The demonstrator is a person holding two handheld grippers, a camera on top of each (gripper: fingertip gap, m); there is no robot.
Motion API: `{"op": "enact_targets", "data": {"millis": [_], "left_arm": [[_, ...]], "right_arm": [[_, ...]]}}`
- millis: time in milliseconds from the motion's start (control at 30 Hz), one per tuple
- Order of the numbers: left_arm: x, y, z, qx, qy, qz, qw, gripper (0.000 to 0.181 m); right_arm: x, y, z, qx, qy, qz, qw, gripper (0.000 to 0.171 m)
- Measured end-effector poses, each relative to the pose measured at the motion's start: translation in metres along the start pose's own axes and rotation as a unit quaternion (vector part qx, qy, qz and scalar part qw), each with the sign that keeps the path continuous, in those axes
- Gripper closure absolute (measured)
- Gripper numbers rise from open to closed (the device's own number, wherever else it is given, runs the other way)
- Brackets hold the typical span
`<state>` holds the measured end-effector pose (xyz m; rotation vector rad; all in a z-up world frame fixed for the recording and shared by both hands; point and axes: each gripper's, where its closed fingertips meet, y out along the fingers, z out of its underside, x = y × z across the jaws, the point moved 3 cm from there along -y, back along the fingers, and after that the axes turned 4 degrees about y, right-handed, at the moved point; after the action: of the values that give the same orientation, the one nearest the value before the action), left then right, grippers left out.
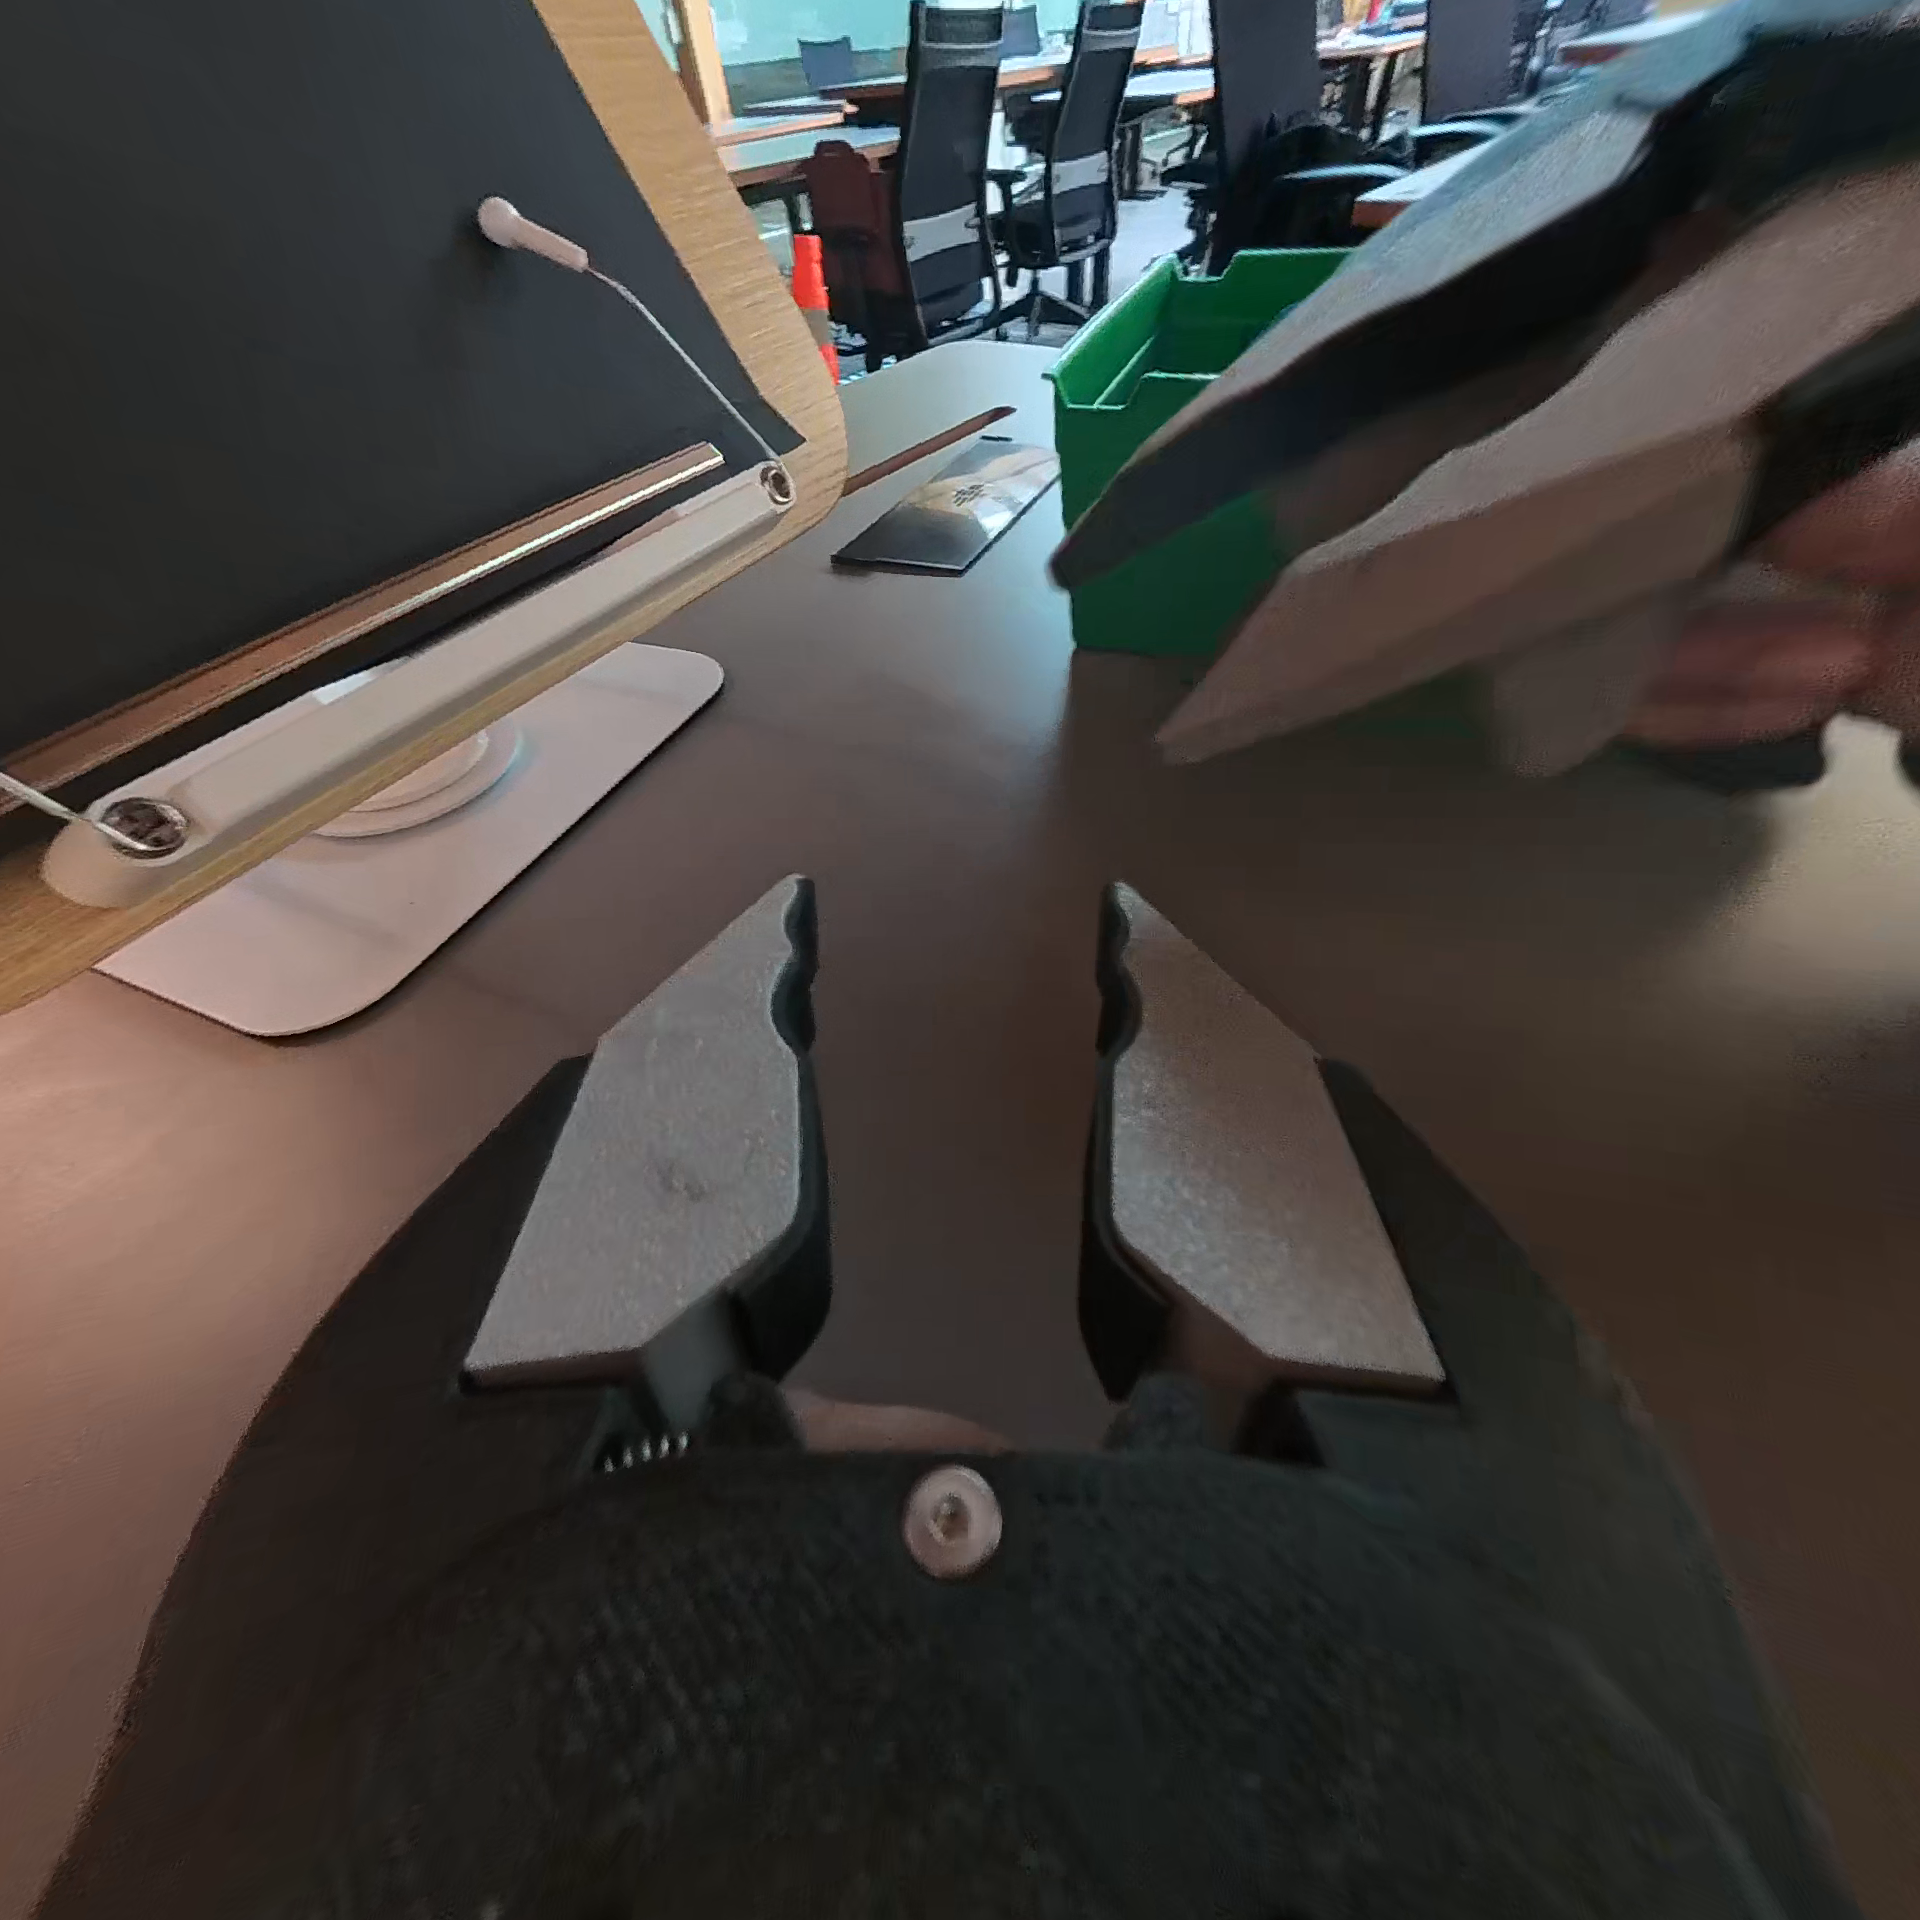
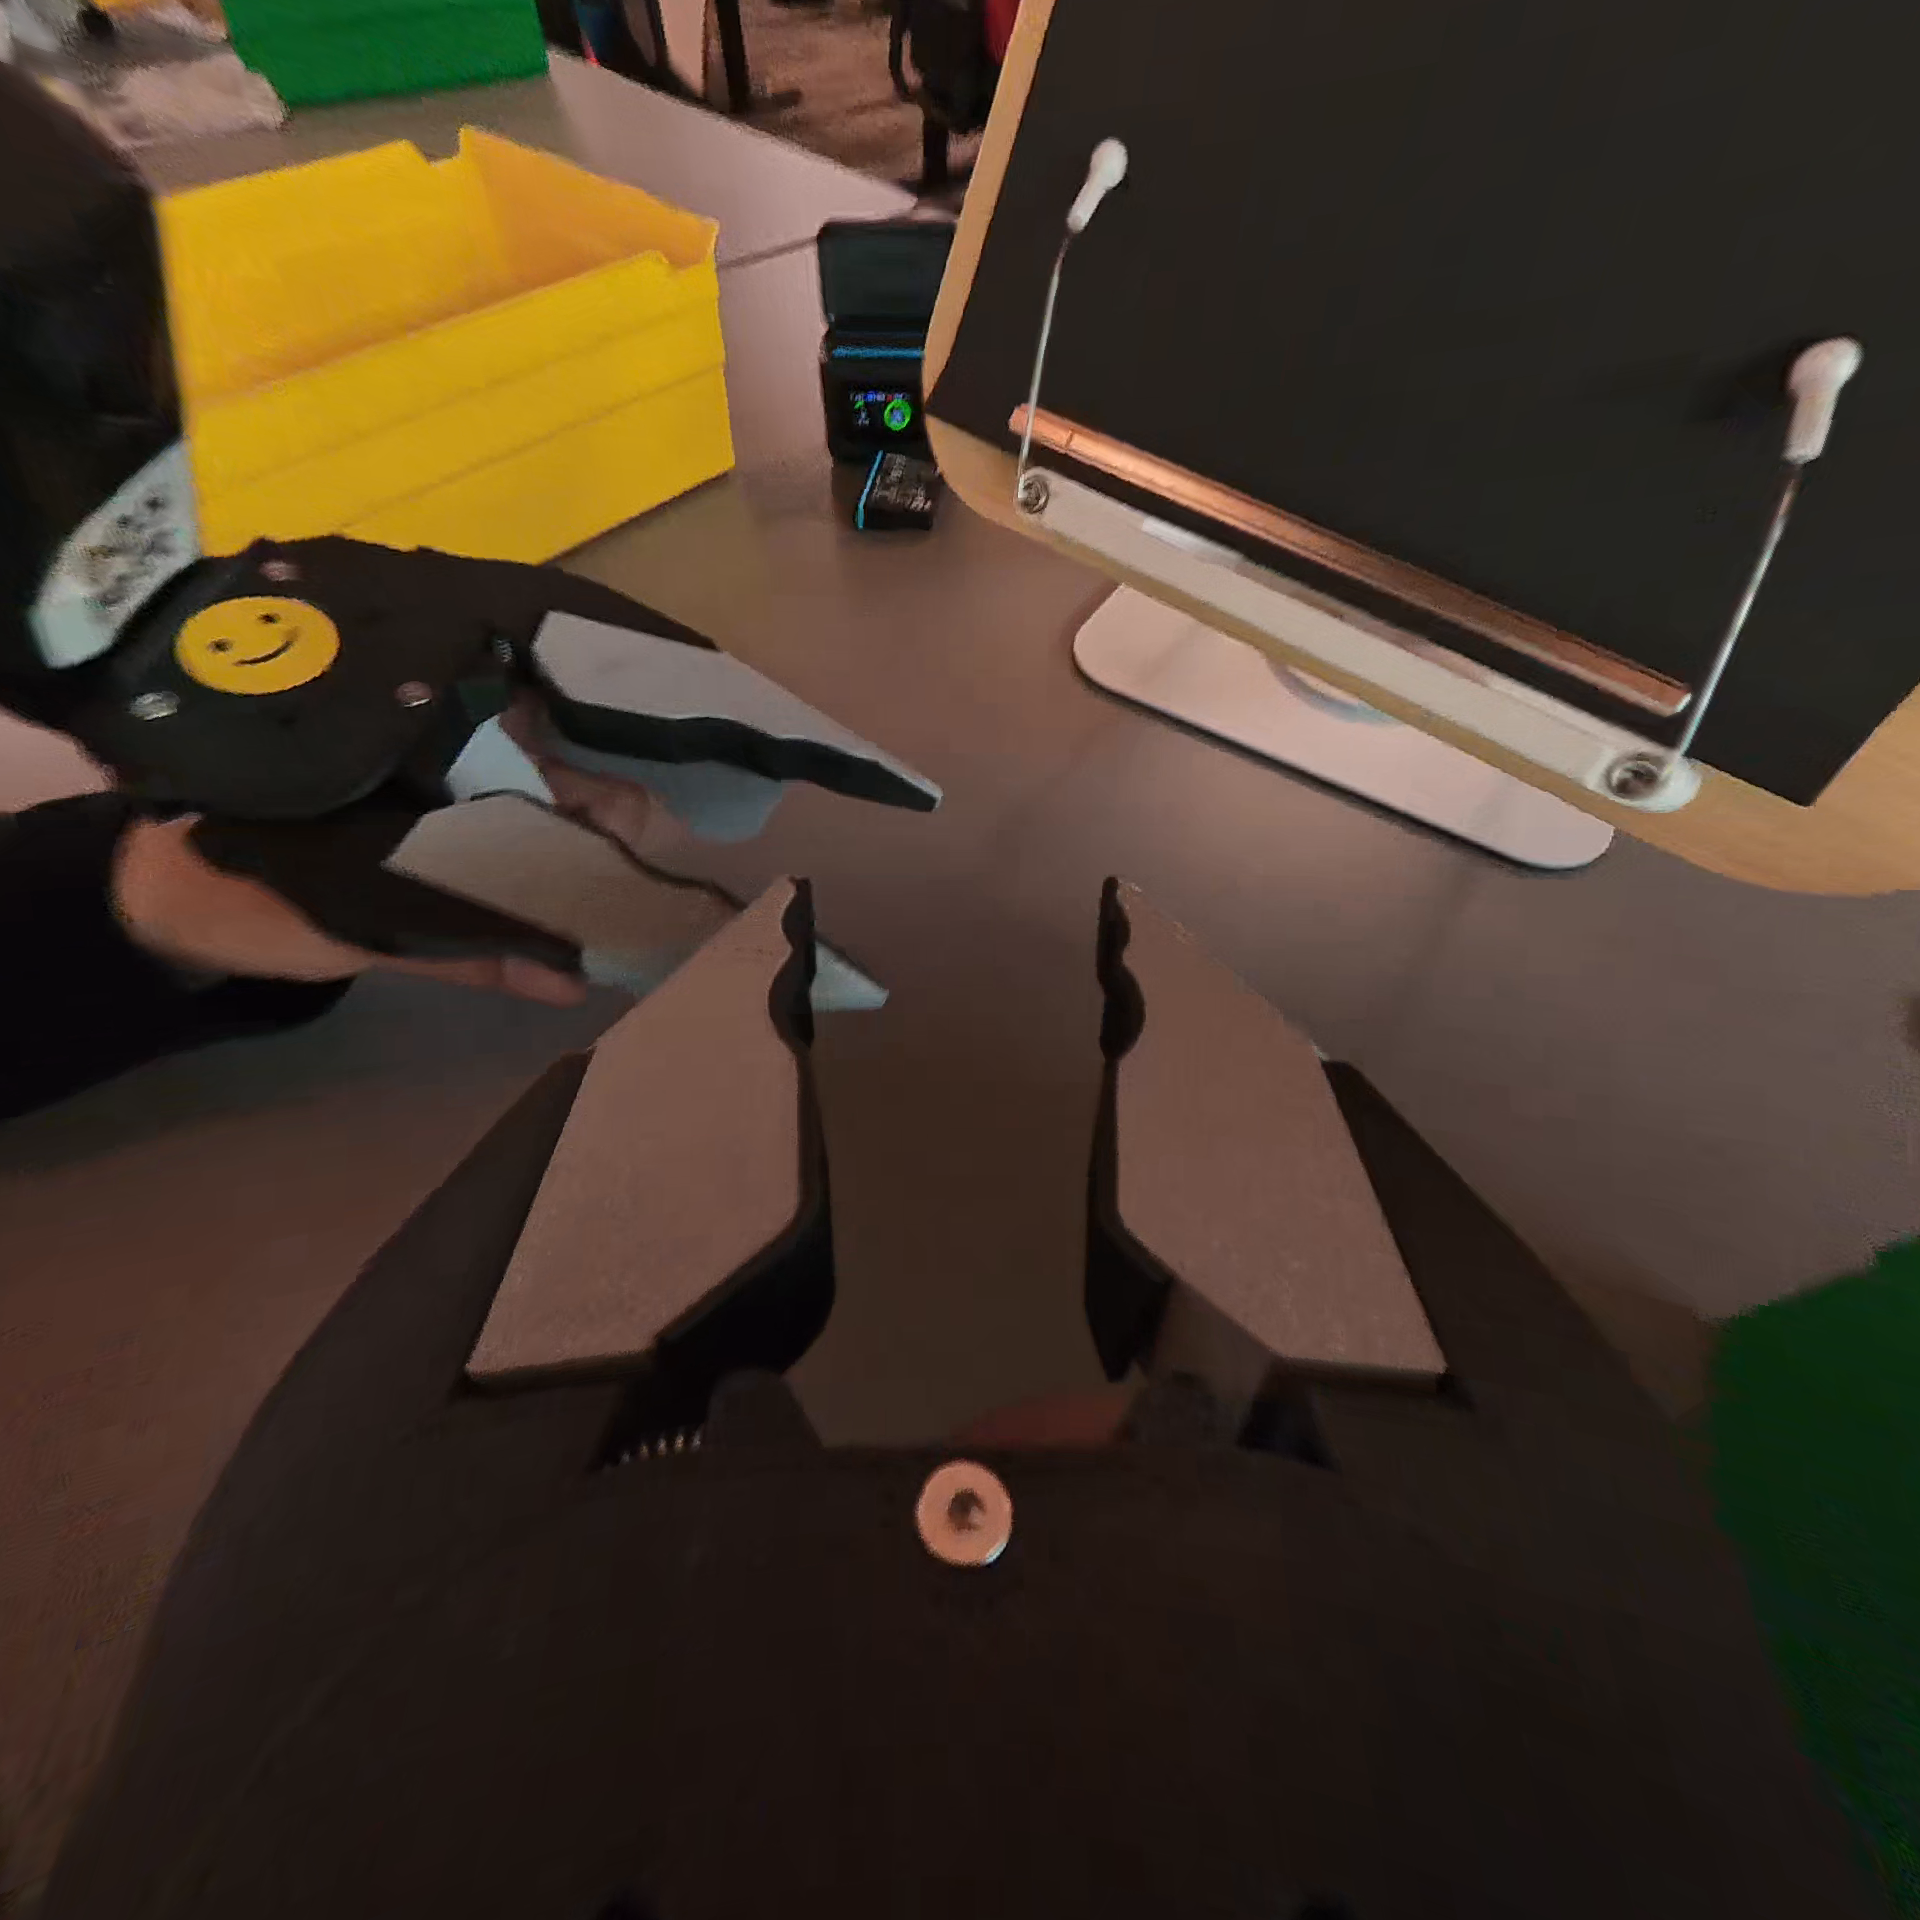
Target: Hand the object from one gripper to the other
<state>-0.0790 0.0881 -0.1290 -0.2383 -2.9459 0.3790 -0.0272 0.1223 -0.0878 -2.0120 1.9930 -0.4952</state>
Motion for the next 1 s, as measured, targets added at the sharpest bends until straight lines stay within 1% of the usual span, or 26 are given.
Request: {"op": "enact_targets", "data": {"millis": [67,133,167,200,267,300,400,467,567,633,700,767,867,933,967,1000], "left_arm": [[0.004,0.000,0.001,0.006,0.006,-0.015,1.000,0.124],[0.009,-0.002,0.002,0.011,0.009,-0.032,0.999,0.121],[0.010,-0.002,0.002,0.012,0.009,-0.036,0.999,0.119],[0.010,-0.002,0.002,0.014,0.007,-0.037,0.999,0.117],[0.009,-0.002,0.001,0.012,0.002,-0.036,0.999,0.116],[0.008,-0.003,0.000,0.012,0.004,-0.035,0.999,0.116],[0.009,-0.007,-0.006,0.007,0.015,-0.053,0.998,0.119],[0.011,-0.011,-0.009,-0.004,-0.012,-0.065,0.998,0.123],[0.005,-0.023,-0.014,0.004,-0.062,-0.059,0.996,0.116],[0.008,-0.045,-0.022,0.006,-0.060,-0.074,0.995,0.115],[0.022,-0.077,-0.034,0.012,-0.055,-0.104,0.993,0.119],[0.048,-0.118,-0.048,0.021,-0.055,-0.146,0.988,0.123],[0.103,-0.186,-0.060,0.048,-0.049,-0.219,0.973,0.118],[0.142,-0.226,-0.049,0.093,-0.047,-0.269,0.957,0.121],[0.157,-0.241,-0.035,0.130,-0.054,-0.279,0.950,0.123],[0.168,-0.253,-0.016,0.174,-0.069,-0.278,0.942,0.120]], "right_arm": [[-0.003,0.021,0.005,-0.031,-0.004,0.011,0.999,0.120],[-0.007,0.034,0.014,-0.044,-0.004,0.002,0.999,0.120],[-0.011,0.037,0.018,-0.032,-0.003,0.005,0.999,0.112],[-0.015,0.036,0.019,-0.025,-0.012,0.013,1.000,0.108],[-0.028,0.033,0.021,-0.043,-0.036,0.054,0.997,0.113],[-0.033,0.034,0.025,-0.041,-0.034,0.066,0.996,0.113],[-0.039,0.041,0.039,-0.016,-0.015,0.063,0.998,0.110],[-0.042,0.048,0.048,0.009,-0.011,0.060,0.998,0.105],[-0.039,0.054,0.054,0.041,-0.012,0.042,0.998,0.103],[-0.038,0.054,0.056,0.047,-0.010,0.037,0.998,0.100],[-0.038,0.054,0.058,0.054,-0.005,0.033,0.998,0.098],[-0.039,0.054,0.059,0.058,0.001,0.033,0.998,0.099],[-0.039,0.055,0.059,0.061,0.007,0.032,0.998,0.102],[-0.039,0.056,0.061,0.069,0.005,0.028,0.997,0.104],[-0.038,0.056,0.061,0.073,0.002,0.030,0.997,0.104],[-0.038,0.057,0.062,0.076,-0.002,0.033,0.997,0.104]]}}
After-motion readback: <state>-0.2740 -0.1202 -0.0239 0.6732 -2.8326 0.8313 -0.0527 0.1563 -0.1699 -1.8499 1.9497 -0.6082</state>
